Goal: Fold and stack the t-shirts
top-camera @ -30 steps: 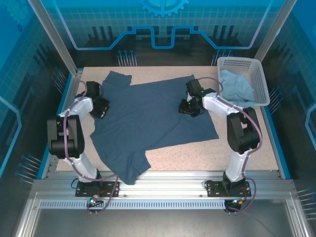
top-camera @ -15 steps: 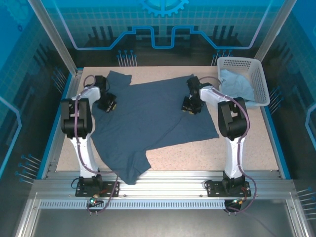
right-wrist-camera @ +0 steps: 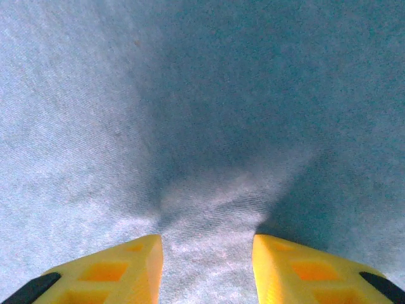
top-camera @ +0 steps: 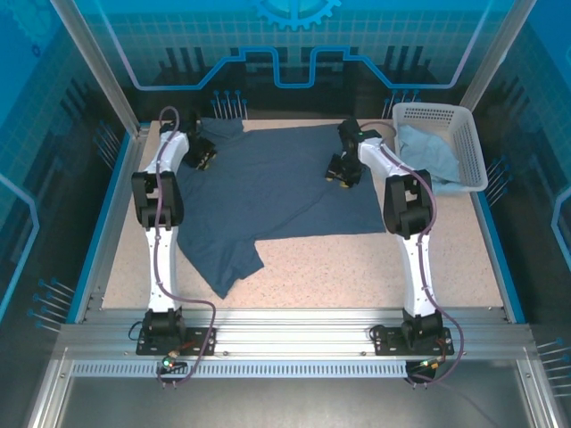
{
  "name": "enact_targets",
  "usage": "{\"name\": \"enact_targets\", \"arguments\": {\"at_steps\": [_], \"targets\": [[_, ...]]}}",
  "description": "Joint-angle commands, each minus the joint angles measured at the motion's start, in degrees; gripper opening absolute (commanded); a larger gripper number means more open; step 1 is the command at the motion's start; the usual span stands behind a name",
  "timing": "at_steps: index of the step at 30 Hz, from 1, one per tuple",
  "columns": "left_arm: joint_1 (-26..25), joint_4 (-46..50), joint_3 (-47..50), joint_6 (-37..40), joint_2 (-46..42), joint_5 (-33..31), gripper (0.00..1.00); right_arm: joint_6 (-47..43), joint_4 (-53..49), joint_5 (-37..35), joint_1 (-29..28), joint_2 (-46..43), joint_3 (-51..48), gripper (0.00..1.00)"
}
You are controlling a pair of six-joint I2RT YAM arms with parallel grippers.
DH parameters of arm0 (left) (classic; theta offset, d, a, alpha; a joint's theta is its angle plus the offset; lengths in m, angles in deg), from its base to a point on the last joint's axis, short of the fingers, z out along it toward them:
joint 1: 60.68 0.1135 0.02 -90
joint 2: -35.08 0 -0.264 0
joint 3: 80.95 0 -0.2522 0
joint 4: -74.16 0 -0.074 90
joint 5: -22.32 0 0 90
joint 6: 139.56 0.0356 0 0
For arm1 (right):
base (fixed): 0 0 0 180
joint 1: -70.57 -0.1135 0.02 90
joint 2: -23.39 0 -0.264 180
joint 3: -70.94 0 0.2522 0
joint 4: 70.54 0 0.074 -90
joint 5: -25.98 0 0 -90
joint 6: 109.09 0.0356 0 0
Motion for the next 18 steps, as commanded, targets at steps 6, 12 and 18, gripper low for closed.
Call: {"name": "enact_targets", "arguments": {"at_steps": [6,12,18], "targets": [[-2.2,2.6,40.3,-2.6,-38.9,-4.1,0.49,0.9,6.9,-3.2,-1.5,-25.4,-17.7,0.5],[-9.8,6.8,75.4,-13.1,-63.6,2.8,0.38,0.7,17.0,11.9,-2.5,-43.3,-41.7,0.45],[-19.2,8.2,93.2,-24.5,-77.6,6.5,0.35,-5.8,17.1,25.1,-4.7,-54.3,-55.5,0.45]]}}
